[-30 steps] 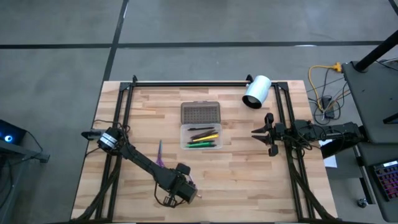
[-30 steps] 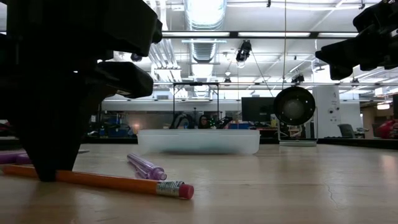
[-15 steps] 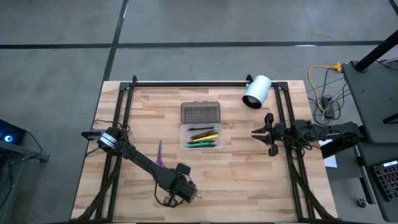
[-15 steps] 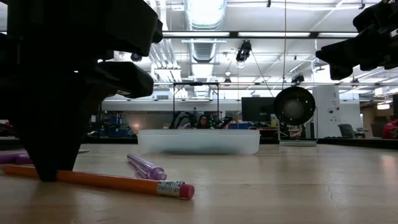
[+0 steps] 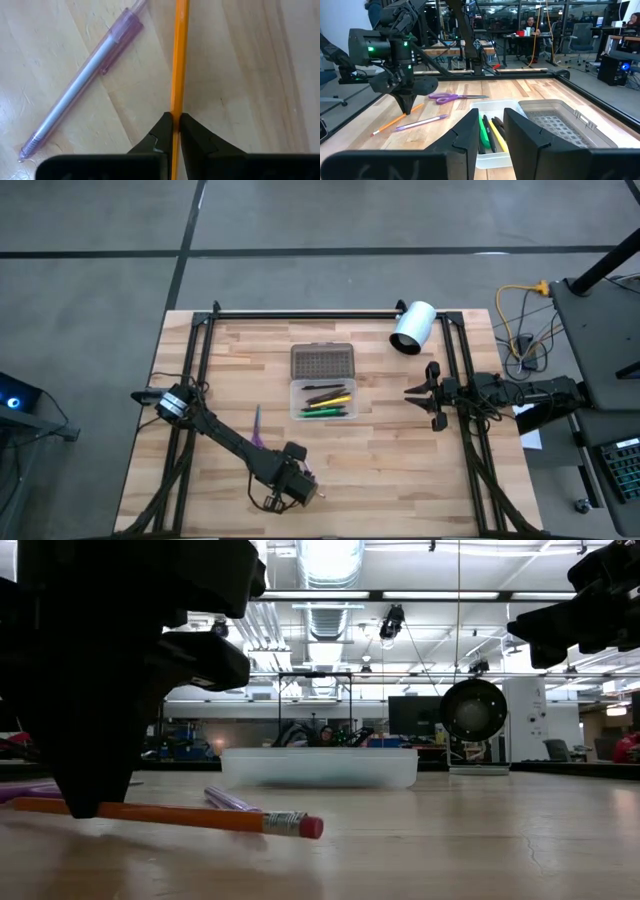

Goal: Pick & place school supplies into a supply box
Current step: Put the orange pencil into the supply box

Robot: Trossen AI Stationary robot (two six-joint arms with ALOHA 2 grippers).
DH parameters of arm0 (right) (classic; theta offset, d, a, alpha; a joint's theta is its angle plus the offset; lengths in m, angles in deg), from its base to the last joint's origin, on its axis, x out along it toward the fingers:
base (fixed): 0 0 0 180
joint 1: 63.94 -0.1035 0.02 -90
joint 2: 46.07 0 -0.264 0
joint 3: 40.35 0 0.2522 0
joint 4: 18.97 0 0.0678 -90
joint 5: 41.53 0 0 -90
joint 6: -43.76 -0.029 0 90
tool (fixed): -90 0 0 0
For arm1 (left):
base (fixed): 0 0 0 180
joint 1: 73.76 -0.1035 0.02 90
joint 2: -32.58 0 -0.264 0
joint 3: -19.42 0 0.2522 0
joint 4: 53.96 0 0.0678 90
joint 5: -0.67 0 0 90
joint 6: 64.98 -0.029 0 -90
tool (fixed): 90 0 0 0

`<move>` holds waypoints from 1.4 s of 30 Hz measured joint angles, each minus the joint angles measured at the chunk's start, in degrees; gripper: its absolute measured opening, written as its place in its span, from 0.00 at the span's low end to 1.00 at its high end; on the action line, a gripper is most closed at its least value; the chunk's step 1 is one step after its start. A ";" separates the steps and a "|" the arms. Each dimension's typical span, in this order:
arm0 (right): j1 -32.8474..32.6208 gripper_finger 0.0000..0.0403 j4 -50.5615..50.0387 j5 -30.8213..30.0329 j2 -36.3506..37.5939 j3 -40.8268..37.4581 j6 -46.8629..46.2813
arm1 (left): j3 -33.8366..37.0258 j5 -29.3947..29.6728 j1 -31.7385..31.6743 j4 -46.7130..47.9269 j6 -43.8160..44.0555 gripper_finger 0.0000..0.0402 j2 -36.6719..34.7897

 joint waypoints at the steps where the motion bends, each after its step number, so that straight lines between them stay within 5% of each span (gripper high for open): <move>1: 0.01 0.21 0.00 0.00 0.00 0.00 0.00 | -0.31 0.00 0.00 0.00 0.00 0.01 0.00; 17: -0.01 0.18 0.01 0.00 0.00 0.00 0.00 | -7.42 4.00 -0.39 9.20 -0.08 0.01 -0.13; 42: 0.02 0.19 0.01 0.00 0.00 0.00 0.00 | -12.32 28.72 -2.75 18.08 -0.03 0.01 -0.24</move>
